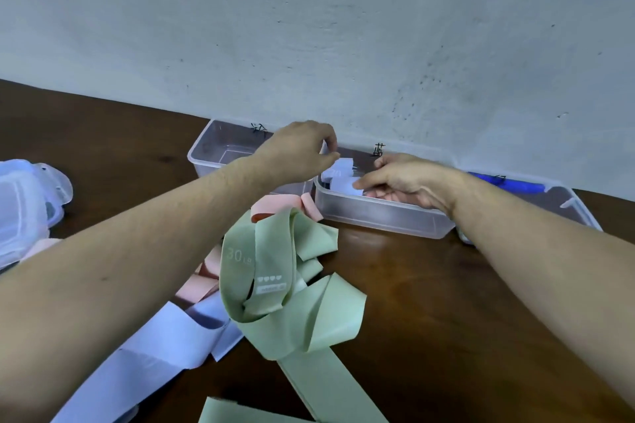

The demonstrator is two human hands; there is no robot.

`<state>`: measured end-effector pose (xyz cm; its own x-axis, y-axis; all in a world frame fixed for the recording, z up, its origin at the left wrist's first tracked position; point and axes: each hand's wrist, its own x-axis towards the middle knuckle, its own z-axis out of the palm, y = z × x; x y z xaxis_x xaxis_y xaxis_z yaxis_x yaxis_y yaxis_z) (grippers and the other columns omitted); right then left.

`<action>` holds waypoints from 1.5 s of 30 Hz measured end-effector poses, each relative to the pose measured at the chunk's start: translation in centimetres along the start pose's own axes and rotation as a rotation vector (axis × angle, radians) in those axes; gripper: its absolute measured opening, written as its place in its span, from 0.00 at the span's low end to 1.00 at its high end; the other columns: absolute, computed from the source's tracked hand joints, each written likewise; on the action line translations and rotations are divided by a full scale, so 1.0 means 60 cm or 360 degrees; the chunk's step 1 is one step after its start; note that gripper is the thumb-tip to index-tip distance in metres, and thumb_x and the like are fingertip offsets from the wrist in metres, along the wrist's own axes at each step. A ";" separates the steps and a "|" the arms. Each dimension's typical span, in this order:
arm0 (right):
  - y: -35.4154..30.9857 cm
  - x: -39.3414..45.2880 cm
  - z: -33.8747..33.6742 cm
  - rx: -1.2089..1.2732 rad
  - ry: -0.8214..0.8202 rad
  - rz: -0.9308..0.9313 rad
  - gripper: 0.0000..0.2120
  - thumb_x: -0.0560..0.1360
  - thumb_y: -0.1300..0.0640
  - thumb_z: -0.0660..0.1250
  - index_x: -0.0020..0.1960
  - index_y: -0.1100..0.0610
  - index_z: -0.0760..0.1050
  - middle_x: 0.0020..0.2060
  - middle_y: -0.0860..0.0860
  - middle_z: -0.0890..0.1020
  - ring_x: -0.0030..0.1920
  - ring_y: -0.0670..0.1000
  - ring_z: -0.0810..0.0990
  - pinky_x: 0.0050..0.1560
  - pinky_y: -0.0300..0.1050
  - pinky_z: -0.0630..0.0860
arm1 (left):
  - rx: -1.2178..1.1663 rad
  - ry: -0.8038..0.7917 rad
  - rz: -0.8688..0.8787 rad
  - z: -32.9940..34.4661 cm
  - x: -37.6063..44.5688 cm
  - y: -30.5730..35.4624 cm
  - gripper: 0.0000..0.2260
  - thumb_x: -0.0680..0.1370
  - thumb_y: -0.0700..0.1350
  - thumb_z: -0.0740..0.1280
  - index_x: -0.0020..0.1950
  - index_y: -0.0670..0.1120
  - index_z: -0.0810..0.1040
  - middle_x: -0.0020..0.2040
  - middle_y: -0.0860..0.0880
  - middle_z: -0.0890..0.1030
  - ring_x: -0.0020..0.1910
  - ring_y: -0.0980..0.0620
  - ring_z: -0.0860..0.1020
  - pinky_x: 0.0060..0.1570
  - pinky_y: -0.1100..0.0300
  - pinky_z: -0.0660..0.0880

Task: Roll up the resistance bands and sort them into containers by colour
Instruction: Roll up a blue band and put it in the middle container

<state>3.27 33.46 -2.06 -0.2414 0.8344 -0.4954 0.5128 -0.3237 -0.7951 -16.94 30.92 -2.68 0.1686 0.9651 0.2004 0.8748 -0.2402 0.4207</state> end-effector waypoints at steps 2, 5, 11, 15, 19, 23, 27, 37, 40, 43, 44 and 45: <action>-0.003 0.003 0.011 -0.0103 -0.0002 0.0025 0.17 0.74 0.66 0.74 0.47 0.54 0.66 0.34 0.53 0.79 0.23 0.42 0.77 0.22 0.33 0.71 | 0.0068 0.0020 -0.0021 0.005 -0.002 -0.006 0.05 0.78 0.50 0.64 0.50 0.51 0.77 0.42 0.54 0.76 0.46 0.50 0.73 0.42 0.58 0.65; -0.012 0.013 0.026 -0.0260 -0.0023 0.0024 0.13 0.74 0.65 0.74 0.42 0.56 0.70 0.32 0.52 0.75 0.25 0.44 0.72 0.22 0.33 0.69 | 0.0136 0.0050 0.0019 0.011 -0.004 -0.008 0.05 0.77 0.48 0.64 0.50 0.51 0.77 0.42 0.53 0.77 0.45 0.51 0.72 0.42 0.57 0.66; -0.013 0.041 0.041 -0.0249 0.0009 0.0067 0.09 0.75 0.65 0.73 0.41 0.59 0.74 0.33 0.53 0.77 0.26 0.44 0.76 0.26 0.35 0.74 | 0.0270 0.0069 0.0109 0.012 -0.003 -0.011 0.07 0.78 0.49 0.63 0.53 0.52 0.79 0.45 0.53 0.78 0.47 0.51 0.70 0.44 0.57 0.66; -0.008 0.050 0.042 -0.0210 0.0004 0.0065 0.06 0.75 0.65 0.72 0.42 0.61 0.76 0.34 0.54 0.76 0.24 0.44 0.76 0.31 0.38 0.81 | 0.0310 0.0074 0.0137 0.012 -0.003 -0.009 0.07 0.78 0.49 0.63 0.53 0.53 0.80 0.43 0.55 0.75 0.46 0.53 0.68 0.44 0.58 0.65; -0.008 0.049 0.047 -0.0221 -0.0011 0.0049 0.09 0.74 0.69 0.71 0.38 0.61 0.74 0.33 0.54 0.73 0.26 0.46 0.76 0.38 0.41 0.83 | 0.0297 0.0058 0.0123 0.013 -0.003 -0.008 0.07 0.78 0.49 0.64 0.52 0.53 0.80 0.42 0.56 0.74 0.45 0.53 0.68 0.44 0.58 0.65; -0.007 0.053 0.046 -0.0168 -0.0011 0.0059 0.08 0.73 0.70 0.72 0.39 0.62 0.75 0.33 0.55 0.75 0.27 0.47 0.78 0.42 0.44 0.84 | 0.0299 0.0048 0.0114 0.015 -0.002 -0.005 0.07 0.78 0.48 0.64 0.52 0.53 0.80 0.41 0.56 0.74 0.45 0.53 0.68 0.44 0.58 0.65; -0.009 0.047 0.045 -0.0140 0.0007 0.0066 0.06 0.73 0.70 0.73 0.43 0.64 0.77 0.39 0.58 0.81 0.31 0.48 0.82 0.30 0.39 0.81 | 0.0291 0.0028 0.0110 0.015 -0.001 -0.002 0.07 0.78 0.48 0.64 0.53 0.53 0.80 0.42 0.56 0.74 0.46 0.53 0.67 0.45 0.58 0.66; -0.015 0.029 0.043 -0.0149 0.0003 0.0051 0.08 0.73 0.70 0.73 0.43 0.62 0.75 0.36 0.55 0.79 0.37 0.50 0.82 0.36 0.40 0.83 | 0.0309 0.0073 0.0115 0.014 -0.006 -0.002 0.07 0.78 0.48 0.64 0.54 0.53 0.80 0.42 0.55 0.73 0.46 0.53 0.67 0.47 0.58 0.67; -0.015 0.023 0.040 -0.0172 0.0011 0.0060 0.09 0.73 0.69 0.73 0.42 0.61 0.74 0.34 0.55 0.78 0.34 0.49 0.79 0.26 0.36 0.78 | 0.0296 0.0098 0.0130 0.013 -0.009 -0.001 0.08 0.78 0.48 0.64 0.55 0.52 0.80 0.41 0.55 0.72 0.45 0.52 0.67 0.46 0.57 0.67; -0.015 0.015 0.036 -0.0218 0.0035 0.0067 0.09 0.73 0.67 0.75 0.45 0.60 0.75 0.35 0.54 0.78 0.35 0.49 0.79 0.28 0.36 0.75 | 0.0261 0.0137 0.0131 0.010 -0.016 0.003 0.08 0.78 0.48 0.64 0.54 0.52 0.80 0.41 0.55 0.72 0.45 0.51 0.69 0.47 0.56 0.69; -0.015 0.013 0.034 -0.0254 0.0060 0.0055 0.10 0.73 0.64 0.76 0.46 0.58 0.74 0.35 0.54 0.78 0.36 0.49 0.78 0.30 0.36 0.73 | 0.0242 0.0161 0.0126 0.008 -0.018 0.004 0.08 0.77 0.48 0.64 0.53 0.52 0.80 0.41 0.55 0.73 0.45 0.50 0.70 0.47 0.56 0.69; -0.016 0.011 0.033 -0.0281 0.0095 0.0024 0.12 0.72 0.62 0.76 0.44 0.56 0.73 0.34 0.53 0.76 0.35 0.48 0.76 0.30 0.37 0.70 | 0.0221 0.0191 0.0122 0.005 -0.020 0.006 0.07 0.77 0.48 0.64 0.52 0.52 0.81 0.41 0.55 0.73 0.45 0.51 0.70 0.46 0.56 0.69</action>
<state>1.01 33.44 -2.31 -0.1860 0.8566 -0.4813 0.6540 -0.2576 -0.7113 -16.70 29.75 -3.06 0.1890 0.9232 0.3346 0.9172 -0.2877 0.2757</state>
